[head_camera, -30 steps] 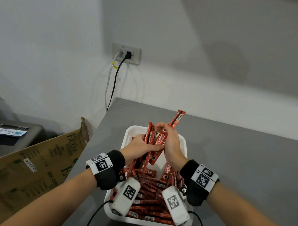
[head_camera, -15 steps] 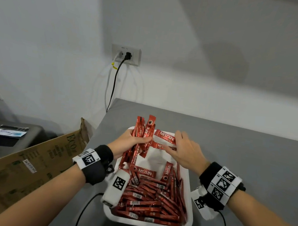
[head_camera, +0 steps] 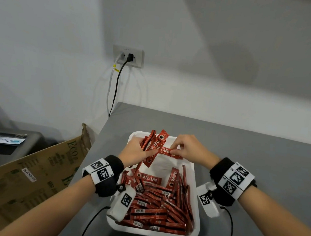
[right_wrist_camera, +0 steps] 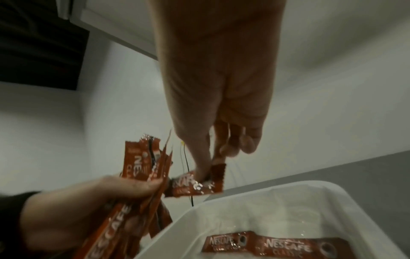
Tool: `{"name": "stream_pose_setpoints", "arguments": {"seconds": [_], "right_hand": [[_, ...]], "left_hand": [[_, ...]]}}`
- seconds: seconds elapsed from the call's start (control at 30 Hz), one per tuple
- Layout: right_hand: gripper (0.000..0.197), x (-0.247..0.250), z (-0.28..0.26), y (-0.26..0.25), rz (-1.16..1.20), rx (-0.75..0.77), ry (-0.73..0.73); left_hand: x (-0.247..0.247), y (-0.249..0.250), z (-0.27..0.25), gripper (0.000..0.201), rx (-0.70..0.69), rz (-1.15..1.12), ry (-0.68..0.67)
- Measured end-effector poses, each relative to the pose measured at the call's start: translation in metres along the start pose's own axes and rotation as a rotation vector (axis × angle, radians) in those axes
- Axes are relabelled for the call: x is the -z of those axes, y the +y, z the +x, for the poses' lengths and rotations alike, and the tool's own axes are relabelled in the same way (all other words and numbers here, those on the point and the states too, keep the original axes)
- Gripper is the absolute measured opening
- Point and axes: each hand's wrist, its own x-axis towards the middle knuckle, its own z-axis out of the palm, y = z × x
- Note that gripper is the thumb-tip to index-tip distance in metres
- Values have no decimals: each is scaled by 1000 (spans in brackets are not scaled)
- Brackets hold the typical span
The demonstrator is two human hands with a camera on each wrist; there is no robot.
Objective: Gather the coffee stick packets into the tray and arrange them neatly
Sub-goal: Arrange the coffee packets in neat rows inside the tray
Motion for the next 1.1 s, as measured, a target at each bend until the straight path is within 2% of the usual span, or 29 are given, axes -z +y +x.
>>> {"name": "stream_pose_setpoints", "arguments": {"seconds": [0.07, 0.2, 0.43, 0.63, 0.8, 1.1], "right_hand": [[13, 1, 9, 6, 21, -84, -7], [13, -3, 22, 23, 20, -226, -32], [4, -27, 42, 32, -158, -249, -145], [7, -40, 54, 36, -304, -259, -163], [13, -41, 57, 39, -377, -277, -206], [16, -48, 63, 42, -426, -245, -169]], "left_hand": [[3, -1, 2, 10, 37, 24, 48], [19, -11, 8, 13, 201, -113, 113], [31, -33, 4, 11, 289, -181, 108], [30, -35, 7, 18, 278, -179, 96], [27, -31, 9, 12, 254, -150, 83], [26, -32, 10, 9, 233, -89, 82]]}}
